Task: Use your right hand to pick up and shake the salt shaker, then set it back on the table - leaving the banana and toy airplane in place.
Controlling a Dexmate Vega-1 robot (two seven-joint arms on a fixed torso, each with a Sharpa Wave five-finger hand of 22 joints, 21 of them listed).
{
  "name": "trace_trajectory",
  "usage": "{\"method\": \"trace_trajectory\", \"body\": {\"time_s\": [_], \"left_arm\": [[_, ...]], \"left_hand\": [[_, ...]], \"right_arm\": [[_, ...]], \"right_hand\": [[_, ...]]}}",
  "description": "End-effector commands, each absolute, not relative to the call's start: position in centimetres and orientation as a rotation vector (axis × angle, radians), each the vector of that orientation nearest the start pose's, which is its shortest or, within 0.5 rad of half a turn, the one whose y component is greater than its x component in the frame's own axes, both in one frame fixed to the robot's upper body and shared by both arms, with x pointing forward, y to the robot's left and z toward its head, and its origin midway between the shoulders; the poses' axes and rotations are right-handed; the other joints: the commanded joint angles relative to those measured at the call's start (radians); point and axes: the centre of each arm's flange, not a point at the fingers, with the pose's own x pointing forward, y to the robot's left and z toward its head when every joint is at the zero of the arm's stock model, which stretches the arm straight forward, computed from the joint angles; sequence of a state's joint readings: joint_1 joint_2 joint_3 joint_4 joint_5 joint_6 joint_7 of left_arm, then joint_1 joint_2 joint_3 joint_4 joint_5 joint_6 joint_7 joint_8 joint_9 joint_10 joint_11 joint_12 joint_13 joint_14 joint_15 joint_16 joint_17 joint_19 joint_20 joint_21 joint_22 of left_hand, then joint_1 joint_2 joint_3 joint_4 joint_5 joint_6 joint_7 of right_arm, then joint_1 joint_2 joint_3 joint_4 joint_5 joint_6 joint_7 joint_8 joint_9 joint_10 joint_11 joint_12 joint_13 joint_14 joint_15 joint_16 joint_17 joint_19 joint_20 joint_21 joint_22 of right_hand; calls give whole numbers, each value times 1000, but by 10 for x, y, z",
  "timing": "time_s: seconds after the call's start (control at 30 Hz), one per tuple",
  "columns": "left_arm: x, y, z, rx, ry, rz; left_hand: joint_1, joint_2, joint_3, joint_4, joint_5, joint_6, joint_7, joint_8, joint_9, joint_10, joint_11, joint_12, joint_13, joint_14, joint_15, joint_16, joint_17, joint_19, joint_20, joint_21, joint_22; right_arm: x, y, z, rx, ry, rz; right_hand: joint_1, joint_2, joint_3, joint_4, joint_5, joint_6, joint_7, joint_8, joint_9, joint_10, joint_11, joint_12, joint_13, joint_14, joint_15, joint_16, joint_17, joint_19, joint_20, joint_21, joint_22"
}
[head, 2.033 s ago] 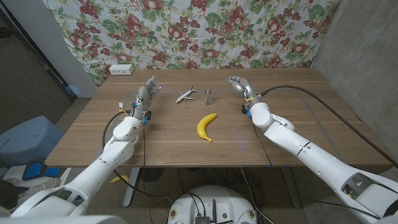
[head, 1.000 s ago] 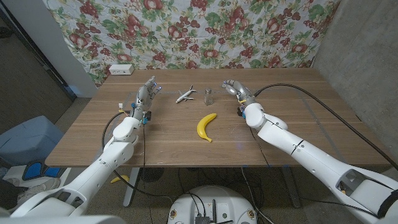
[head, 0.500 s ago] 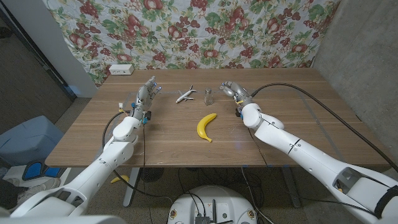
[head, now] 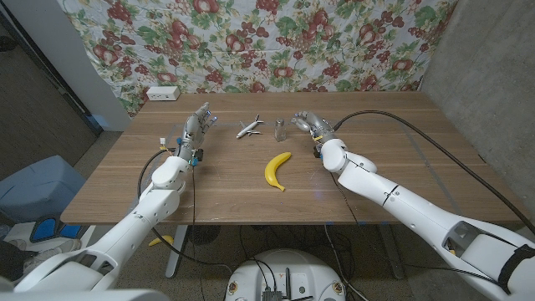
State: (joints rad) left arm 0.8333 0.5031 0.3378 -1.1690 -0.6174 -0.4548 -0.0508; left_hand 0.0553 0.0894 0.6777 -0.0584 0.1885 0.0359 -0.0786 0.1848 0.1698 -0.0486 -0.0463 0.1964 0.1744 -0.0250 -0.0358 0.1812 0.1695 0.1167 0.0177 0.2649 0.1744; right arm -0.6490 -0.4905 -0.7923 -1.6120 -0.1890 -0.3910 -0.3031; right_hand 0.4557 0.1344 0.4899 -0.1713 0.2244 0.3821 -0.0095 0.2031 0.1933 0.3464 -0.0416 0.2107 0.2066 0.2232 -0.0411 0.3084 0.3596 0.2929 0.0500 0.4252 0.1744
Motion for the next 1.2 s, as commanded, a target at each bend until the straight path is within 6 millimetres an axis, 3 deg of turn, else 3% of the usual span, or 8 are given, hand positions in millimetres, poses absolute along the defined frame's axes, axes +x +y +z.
{"method": "trace_trajectory", "body": {"time_s": [0.03, 0.77, 0.93, 1.2], "left_arm": [[654, 332, -36, -20, -677, -122], [652, 335, -37, -25, -679, -118], [651, 335, -38, -24, -679, -117], [650, 336, -39, -25, -679, -116]], "left_hand": [[-8, 31, -1, -5, 0, 5, -1, -3, 4, 6, -3, -4, 4, 6, -18, -1, 4, 10, 1, -5, 6], [-9, 32, 0, -7, 0, 4, 0, -3, 4, 6, -4, -4, 4, 6, -19, -1, 3, 12, 1, -10, 6], [-9, 32, 1, -8, 0, 5, 1, -3, 4, 6, -4, -4, 4, 6, -19, -1, 3, 12, 0, -11, 6], [-10, 32, 2, -9, 0, 6, 0, -3, 4, 6, -2, -4, 4, 5, -18, -2, 3, 13, 0, -13, 6]], "right_arm": [[642, -105, -2, -962, -541, -10], [644, -90, -5, -1021, -554, -11], [645, -88, -5, -1031, -560, -11], [645, -83, -5, -1047, -559, -15]], "right_hand": [[5, -10, -2, -5, -2, -1, -6, 2, 1, 2, -4, -1, 4, 0, -22, 4, 2, 5, -2, -3, 5], [41, -44, -10, -15, -15, -9, -15, 1, 2, 5, -12, 0, 4, 8, -37, 5, -3, 13, -4, -9, 5], [73, -58, -13, -13, -22, -12, -17, 3, 2, 7, -15, 0, 5, 36, -53, 17, -2, 56, -29, 3, 8], [89, -62, -16, -11, -25, -20, -17, 1, 3, 8, -19, 0, 6, 47, -57, 24, 0, 65, -33, 6, 11]]}}
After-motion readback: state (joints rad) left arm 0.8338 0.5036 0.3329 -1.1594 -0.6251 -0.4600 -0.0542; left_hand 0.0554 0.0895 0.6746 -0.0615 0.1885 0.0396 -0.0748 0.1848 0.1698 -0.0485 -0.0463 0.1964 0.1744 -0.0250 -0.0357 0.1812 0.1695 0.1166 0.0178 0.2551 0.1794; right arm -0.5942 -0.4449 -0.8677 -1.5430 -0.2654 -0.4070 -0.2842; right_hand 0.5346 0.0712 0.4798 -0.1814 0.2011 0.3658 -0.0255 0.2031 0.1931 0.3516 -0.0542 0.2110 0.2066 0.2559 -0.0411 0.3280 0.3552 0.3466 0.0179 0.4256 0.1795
